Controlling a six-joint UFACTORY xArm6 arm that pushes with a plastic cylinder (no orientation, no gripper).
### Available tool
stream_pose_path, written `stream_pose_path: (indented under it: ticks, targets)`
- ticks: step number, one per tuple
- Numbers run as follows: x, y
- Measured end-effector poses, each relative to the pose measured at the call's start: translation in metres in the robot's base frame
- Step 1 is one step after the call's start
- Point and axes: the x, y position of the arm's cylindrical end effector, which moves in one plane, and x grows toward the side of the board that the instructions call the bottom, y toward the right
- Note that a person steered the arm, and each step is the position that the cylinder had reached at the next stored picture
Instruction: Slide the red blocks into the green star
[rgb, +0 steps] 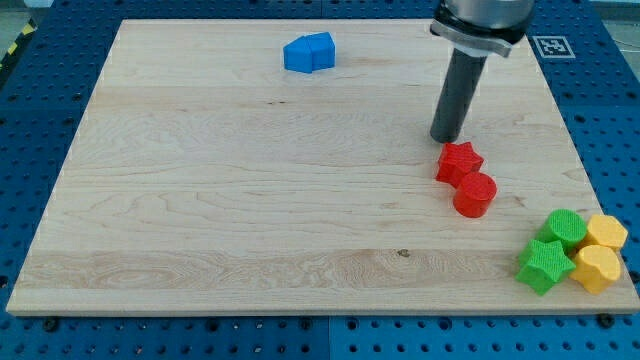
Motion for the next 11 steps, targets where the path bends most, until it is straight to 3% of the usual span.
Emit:
stream_pose_path:
  ticks: [5,6,7,8,11]
  targets:
    - [0.072,0.015]
    - [0.06,0.015]
    - [0.027,-0.017]
    - [0.022,-0.064]
    - [0.052,-0.047]
